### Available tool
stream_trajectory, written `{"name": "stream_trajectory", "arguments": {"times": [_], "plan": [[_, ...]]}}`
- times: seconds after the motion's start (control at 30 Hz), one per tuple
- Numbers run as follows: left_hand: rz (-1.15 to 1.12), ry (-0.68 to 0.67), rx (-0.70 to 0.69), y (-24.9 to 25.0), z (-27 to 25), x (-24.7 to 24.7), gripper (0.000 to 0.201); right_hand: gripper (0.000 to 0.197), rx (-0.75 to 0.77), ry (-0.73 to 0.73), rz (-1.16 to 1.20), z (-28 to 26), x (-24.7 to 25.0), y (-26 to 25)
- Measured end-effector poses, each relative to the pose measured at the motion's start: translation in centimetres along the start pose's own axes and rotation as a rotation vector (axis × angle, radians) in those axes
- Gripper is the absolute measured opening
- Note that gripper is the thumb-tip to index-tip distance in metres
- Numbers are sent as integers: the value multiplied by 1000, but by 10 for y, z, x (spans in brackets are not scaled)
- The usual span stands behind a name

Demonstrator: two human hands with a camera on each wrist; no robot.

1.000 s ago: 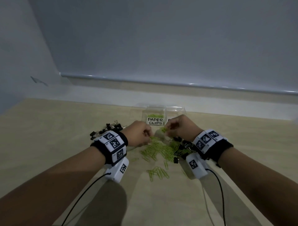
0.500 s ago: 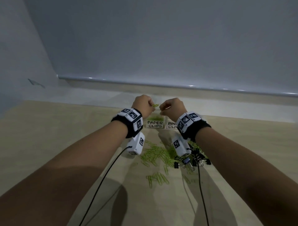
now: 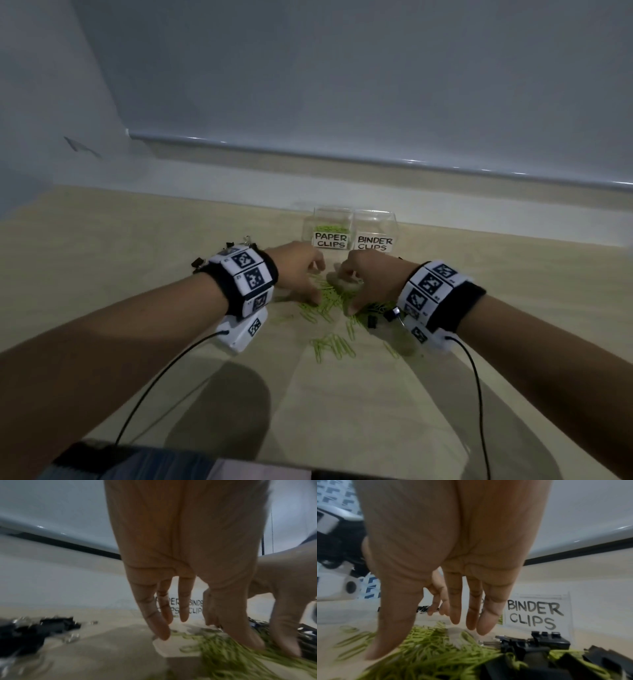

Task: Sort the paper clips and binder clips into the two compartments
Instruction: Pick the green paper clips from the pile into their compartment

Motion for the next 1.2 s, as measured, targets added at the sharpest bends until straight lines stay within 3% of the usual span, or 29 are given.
{"name": "stream_trajectory", "arguments": {"times": [0.13,0.3,0.4,0.6,0.87,1.03,1.13,1.2], "plan": [[20,-21,12,11,-4,-18,76,58,-36,-42,-34,6,-9,-1],[6,26,31,24,-4,-18,41,25,-7,-17,-2,3,-9,-4],[-1,48,33,24,-4,-15,22,14,26,33,66,1,-7,-5],[-108,112,8,12,-8,-9,15,4,14,208,452,-4,7,15],[-483,200,65,-20,-3,7,7,10,-52,415,1058,-10,33,51],[-538,404,109,-34,14,52,10,8,-11,617,1078,14,88,57],[-587,488,170,-44,31,75,12,18,-70,765,1027,38,106,70],[-599,543,208,-49,44,85,13,13,-137,799,931,49,104,73]]}}
Point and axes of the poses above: each hand's wrist, its own z-axis towards the middle knuckle, its own x-axis out of the back of the hand, y = z × x, the point moved 9 cm from there along z, towards the middle knuckle, and after that the axes turned 10 degrees about z, right-handed, at the moved point
